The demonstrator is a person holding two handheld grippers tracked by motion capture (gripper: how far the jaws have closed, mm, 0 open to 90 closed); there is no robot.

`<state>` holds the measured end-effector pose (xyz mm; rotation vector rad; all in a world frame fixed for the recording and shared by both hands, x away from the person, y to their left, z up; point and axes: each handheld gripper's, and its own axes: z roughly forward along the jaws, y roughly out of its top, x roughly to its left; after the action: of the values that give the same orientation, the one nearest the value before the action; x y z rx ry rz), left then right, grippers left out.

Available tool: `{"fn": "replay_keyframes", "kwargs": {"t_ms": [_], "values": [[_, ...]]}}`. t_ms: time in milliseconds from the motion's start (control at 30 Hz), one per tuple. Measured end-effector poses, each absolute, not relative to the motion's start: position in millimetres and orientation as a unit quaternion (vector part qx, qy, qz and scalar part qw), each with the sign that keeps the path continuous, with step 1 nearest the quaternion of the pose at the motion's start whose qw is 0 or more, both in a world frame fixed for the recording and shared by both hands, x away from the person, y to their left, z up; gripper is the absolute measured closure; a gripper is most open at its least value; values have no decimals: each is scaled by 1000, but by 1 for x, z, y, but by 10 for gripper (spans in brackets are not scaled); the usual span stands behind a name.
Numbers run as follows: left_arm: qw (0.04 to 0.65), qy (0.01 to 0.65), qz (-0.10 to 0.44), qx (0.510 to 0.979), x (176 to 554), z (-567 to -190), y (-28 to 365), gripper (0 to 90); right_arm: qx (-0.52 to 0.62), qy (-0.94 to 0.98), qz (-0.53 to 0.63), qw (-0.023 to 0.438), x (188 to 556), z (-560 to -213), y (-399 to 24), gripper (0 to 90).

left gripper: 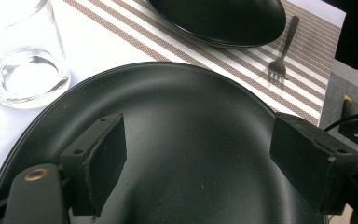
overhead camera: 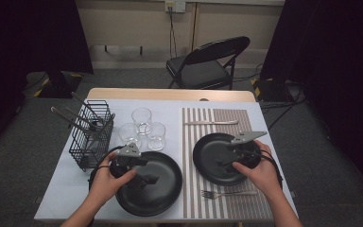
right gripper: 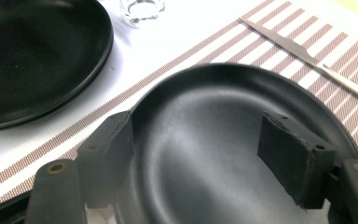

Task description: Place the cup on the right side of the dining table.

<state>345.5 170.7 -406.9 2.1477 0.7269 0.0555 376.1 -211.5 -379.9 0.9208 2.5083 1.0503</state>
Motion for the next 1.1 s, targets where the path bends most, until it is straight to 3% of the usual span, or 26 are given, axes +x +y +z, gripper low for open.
{"fn": "replay_keyframes", "kwargs": {"t_ms": [1100], "values": [[431, 276, 23, 859, 340, -404, 175, 174, 302, 872, 367, 120, 416, -361, -152, 259]]}}
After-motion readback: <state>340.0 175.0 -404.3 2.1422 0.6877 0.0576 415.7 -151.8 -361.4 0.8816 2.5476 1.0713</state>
